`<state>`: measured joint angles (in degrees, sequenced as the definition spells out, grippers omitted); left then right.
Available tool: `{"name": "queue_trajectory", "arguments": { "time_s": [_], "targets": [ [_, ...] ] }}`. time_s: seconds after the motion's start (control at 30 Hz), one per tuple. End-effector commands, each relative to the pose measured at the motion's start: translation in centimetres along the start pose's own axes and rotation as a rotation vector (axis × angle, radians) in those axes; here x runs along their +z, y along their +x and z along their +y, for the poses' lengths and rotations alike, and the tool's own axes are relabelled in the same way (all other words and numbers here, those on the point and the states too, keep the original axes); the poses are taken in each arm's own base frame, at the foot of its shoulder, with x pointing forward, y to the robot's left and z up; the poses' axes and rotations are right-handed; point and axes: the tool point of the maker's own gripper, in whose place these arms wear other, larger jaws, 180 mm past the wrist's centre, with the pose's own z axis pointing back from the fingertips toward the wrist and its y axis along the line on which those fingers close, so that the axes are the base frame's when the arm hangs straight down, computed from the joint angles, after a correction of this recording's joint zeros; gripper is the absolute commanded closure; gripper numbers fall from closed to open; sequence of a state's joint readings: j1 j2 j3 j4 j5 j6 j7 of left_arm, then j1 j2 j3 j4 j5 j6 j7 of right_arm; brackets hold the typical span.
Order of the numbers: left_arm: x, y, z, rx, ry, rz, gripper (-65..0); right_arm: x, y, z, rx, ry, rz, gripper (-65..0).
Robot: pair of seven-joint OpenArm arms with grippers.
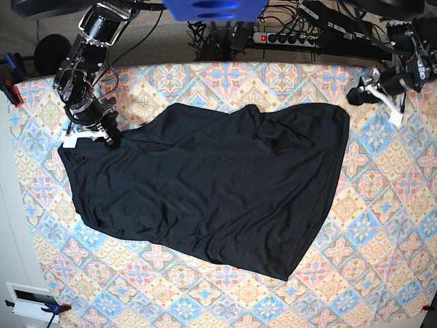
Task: Layout the t-shirt on the table in an organized manner, then fold the t-shirt properly
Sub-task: 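Pull the held shirt edge outward with the left gripper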
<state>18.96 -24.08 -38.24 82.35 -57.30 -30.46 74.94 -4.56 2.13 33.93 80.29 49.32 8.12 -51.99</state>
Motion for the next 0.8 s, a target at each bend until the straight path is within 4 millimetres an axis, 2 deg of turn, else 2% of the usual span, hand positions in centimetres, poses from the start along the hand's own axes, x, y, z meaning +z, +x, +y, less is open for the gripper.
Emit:
{"name": "queue_trajectory", "arguments": {
  "time_s": [0.0, 0.1, 0.27, 0.4, 0.6, 0.77],
  "targets": [
    [1.1, 0.9, 0.8, 0.002, 0.009, -0.027, -24.7, 0.0, -0.2, -0.1, 0.026, -0.019, 0.026, -7.5],
    [1.6, -0.1, 2.1, 0.055, 0.023, -0.022, -24.8, 0.0, 0.1, 0.0, 0.054, -0.021, 0.035, -7.5],
    [0.6, -1.0, 2.3, 0.115, 0.001, -0.022, -24.8, 0.0, 0.1, 0.0, 0.057, -0.021, 0.036, -7.5],
    [-0.8, -1.0, 1.7, 0.153, -0.032, -0.043, -24.8, 0.0, 0.1, 0.0, 0.056, -0.021, 0.034, -7.5],
    [-2.4, 0.2, 0.7, 0.182, -0.082, -0.068, -24.8, 0.0, 0.2, 0.0, 0.057, -0.021, 0.033, -7.5],
    [-4.5, 0.8, -1.8, 0.144, -0.142, -0.04, -24.8, 0.0, 0.2, 0.1, 0.059, -0.019, 0.031, -7.4]
  ]
}}
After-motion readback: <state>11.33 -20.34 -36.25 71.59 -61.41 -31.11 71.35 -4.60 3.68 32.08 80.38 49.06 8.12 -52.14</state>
